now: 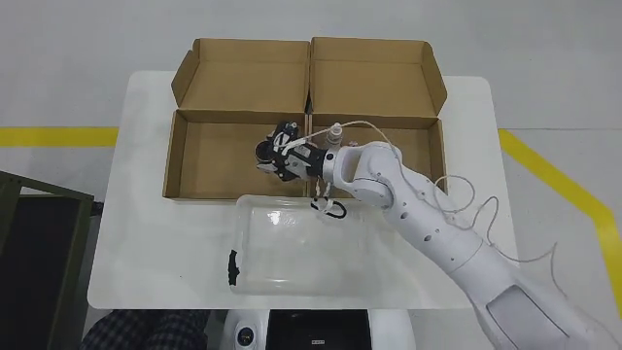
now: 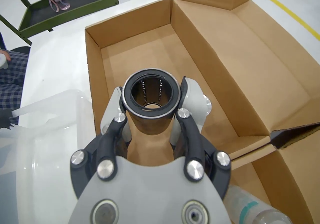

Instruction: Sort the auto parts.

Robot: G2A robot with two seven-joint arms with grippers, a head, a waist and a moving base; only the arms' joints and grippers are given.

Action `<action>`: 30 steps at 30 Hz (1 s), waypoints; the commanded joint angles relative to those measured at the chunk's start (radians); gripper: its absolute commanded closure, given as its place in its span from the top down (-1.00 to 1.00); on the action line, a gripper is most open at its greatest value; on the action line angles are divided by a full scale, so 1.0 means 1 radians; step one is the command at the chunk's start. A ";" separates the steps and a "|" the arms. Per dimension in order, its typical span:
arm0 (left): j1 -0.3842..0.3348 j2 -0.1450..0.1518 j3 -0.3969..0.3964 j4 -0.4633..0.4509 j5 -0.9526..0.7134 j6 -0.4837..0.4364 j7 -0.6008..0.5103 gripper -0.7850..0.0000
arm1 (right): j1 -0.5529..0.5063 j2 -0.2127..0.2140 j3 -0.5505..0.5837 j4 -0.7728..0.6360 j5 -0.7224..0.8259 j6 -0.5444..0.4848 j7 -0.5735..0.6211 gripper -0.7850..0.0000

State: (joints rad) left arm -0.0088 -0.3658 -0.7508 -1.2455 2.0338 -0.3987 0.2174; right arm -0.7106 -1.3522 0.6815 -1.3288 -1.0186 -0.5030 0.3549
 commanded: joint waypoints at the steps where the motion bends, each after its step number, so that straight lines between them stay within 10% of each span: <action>1: 0.000 0.000 0.000 0.000 0.000 0.000 0.000 1.00 | 0.005 -0.005 -0.009 0.013 -0.008 0.002 0.006 -1.00; 12: 0.000 0.000 0.000 0.000 0.000 0.000 0.000 1.00 | 0.029 -0.029 -0.042 0.069 -0.091 0.014 0.044 -0.95; 18: 0.000 0.000 0.000 0.000 0.000 0.000 0.000 1.00 | 0.030 -0.037 -0.043 0.086 -0.099 0.006 0.048 -0.22; 30: 0.000 0.000 0.000 0.000 0.000 0.000 0.000 1.00 | 0.016 -0.043 -0.024 0.082 -0.113 -0.016 0.059 -0.03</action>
State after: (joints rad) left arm -0.0088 -0.3658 -0.7508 -1.2455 2.0338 -0.3987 0.2174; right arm -0.6935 -1.3952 0.6561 -1.2464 -1.1309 -0.5189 0.4118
